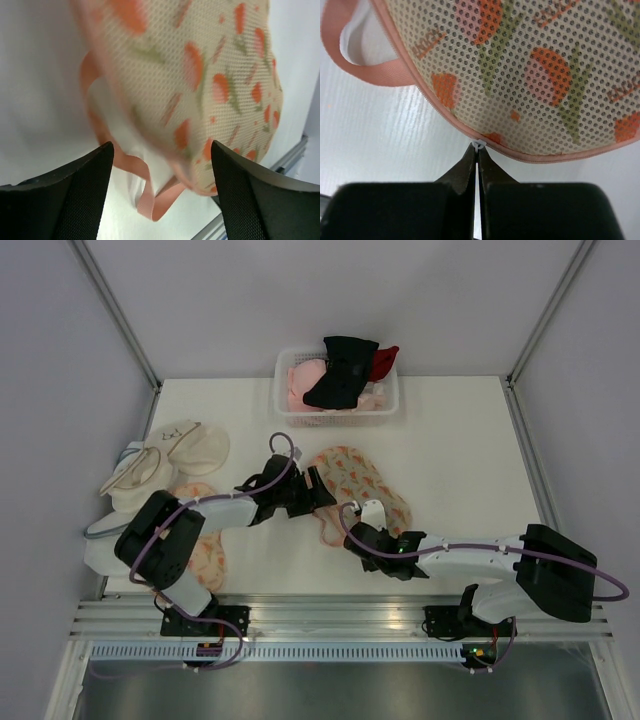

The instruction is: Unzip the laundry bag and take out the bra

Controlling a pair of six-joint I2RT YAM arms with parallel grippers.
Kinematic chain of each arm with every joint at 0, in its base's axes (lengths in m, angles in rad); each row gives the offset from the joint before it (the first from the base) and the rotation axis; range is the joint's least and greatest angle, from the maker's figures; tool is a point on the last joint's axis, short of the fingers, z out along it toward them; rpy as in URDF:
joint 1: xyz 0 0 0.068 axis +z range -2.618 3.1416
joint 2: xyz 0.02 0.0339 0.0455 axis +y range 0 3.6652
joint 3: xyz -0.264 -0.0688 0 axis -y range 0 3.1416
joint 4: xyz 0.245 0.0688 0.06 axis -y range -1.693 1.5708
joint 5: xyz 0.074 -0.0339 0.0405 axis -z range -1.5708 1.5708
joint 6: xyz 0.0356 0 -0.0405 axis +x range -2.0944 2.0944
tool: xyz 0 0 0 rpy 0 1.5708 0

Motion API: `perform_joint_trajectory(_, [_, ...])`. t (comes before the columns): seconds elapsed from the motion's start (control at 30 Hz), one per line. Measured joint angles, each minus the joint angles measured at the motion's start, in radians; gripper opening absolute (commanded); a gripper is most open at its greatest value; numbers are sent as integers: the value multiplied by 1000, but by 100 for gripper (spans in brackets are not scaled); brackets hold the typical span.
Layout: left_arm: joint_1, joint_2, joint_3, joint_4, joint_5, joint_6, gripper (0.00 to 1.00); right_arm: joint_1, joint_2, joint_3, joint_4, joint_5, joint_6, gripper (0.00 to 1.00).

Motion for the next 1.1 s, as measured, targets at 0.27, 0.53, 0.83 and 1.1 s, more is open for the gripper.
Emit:
perform_joint_trajectory(0.27, [-14, -442, -330, -62, -150, -117, 84, -5, -17, -8, 209, -265, -103, 0])
perform_joint_trajectory(0.53, [-134, -520, -462, 52, -149, -262, 84, -5, 71, -8, 452, -584, -180, 0])
perform_joint_trajectory(0.83, [-185, -394, -459, 187, -148, -348, 2, -5, 86, -10, 460, -616, -200, 0])
perform_joint_trajectory(1.1, [-186, -440, -458, 145, -189, -344, 2, 6, 17, -11, 362, -518, -194, 1])
